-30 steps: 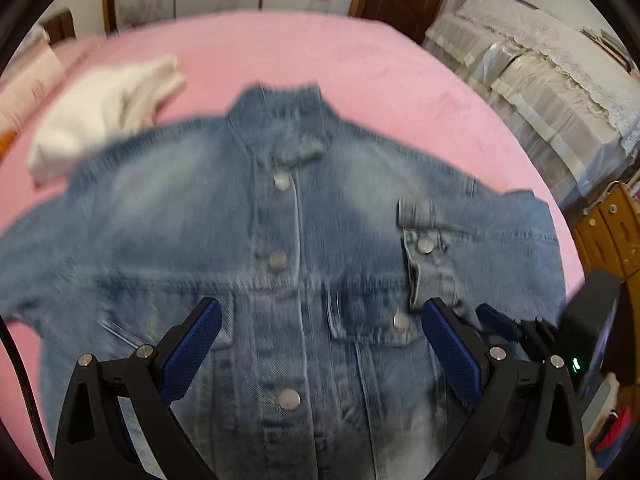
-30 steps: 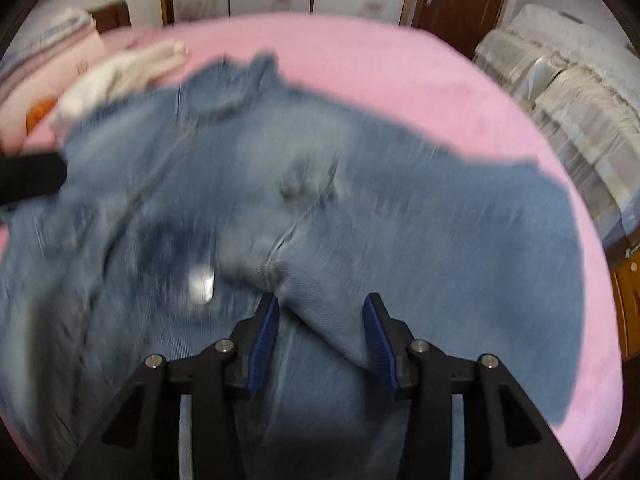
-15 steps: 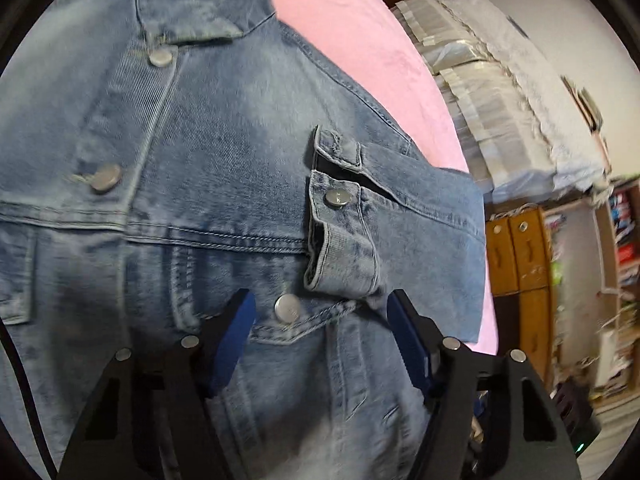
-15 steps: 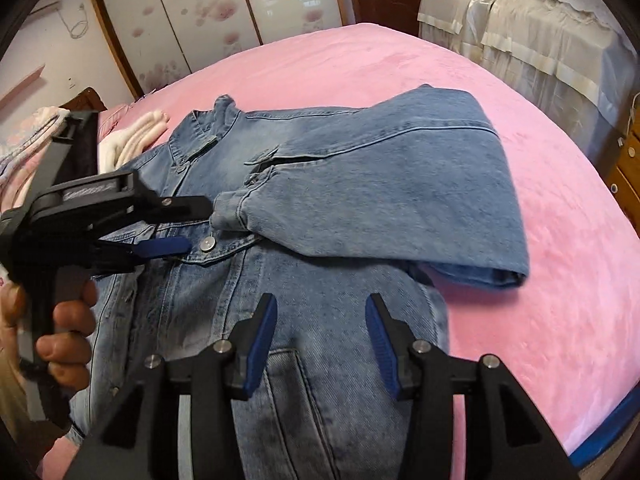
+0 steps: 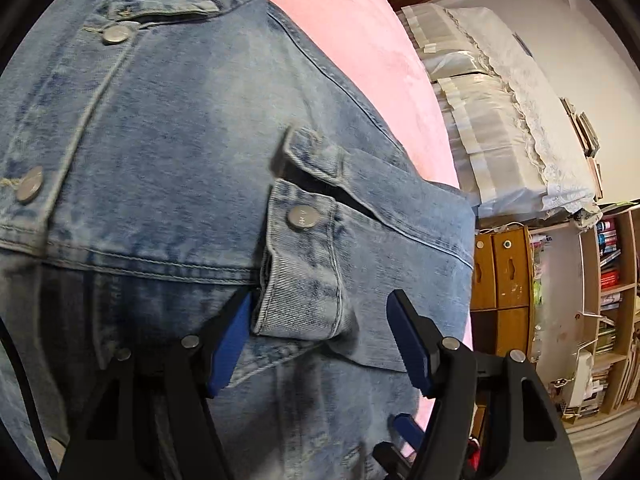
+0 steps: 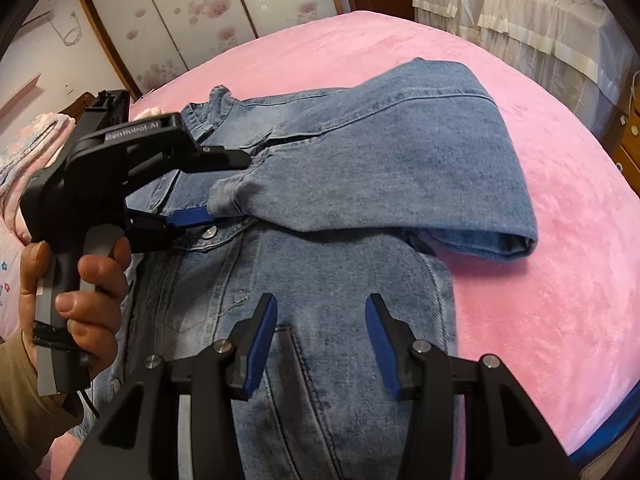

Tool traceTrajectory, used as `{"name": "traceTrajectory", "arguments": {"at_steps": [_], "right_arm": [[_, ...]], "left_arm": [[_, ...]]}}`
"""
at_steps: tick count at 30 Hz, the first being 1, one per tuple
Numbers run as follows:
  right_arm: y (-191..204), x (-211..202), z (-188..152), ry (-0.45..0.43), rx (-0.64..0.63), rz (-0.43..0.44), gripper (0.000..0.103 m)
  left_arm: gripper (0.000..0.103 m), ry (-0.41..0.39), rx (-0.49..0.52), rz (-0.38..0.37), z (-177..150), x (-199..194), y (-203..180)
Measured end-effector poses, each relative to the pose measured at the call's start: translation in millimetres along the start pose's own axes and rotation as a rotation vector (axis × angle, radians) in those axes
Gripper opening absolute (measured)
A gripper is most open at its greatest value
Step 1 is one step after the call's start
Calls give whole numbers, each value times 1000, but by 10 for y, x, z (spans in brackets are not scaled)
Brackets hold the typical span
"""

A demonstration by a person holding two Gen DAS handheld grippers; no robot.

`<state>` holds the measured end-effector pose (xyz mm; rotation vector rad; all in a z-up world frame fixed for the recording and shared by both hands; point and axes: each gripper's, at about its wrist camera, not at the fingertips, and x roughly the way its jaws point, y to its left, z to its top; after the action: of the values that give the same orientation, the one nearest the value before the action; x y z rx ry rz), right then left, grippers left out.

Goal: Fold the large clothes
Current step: 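Grasp the folded sleeve cuff with the left gripper and straighten it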

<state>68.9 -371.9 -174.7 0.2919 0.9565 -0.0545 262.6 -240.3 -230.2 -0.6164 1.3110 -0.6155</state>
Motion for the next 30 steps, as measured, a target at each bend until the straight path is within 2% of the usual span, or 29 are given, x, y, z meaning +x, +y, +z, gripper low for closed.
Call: {"name": "traceTrajectory", "arguments": {"at_steps": [1, 3, 8, 10, 13, 14, 16, 18, 21, 25, 30], "right_arm": [[-20, -8, -6, 1, 8, 1, 46], [-53, -23, -23, -1, 21, 3, 46], [-107, -66, -55, -1, 34, -12, 46], [-149, -101, -55, -9, 42, -30, 46], [-273, -130, -18, -24, 69, -64, 47], [-343, -129, 1, -26, 92, -58, 49], [-493, -138, 49, -41, 135, -133, 62], [-612, -165, 96, -65, 168, -158, 64], [-787, -157, 194, -75, 224, -148, 64], [-803, -81, 416, -102, 204, -160, 64], [-546, 65, 714, -108, 93, -200, 63]], "left_arm": [[43, 15, -4, -20, -4, 47, -40], [38, 28, -13, -28, -38, 72, -47], [26, -19, 52, 89, -61, 50, -327], [25, -65, 120, 132, -34, -53, -591], [24, -129, 189, 123, 51, -274, -972], [24, -146, 206, 116, 79, -341, -1082], [24, -178, 249, 101, 153, -482, -1366], [24, -199, 288, 96, 216, -590, -1589], [24, -226, 340, 102, 289, -764, -1836], [24, -290, 379, 111, 389, -1124, -1971], [24, -431, 361, 159, 564, -1749, -1701]]}}
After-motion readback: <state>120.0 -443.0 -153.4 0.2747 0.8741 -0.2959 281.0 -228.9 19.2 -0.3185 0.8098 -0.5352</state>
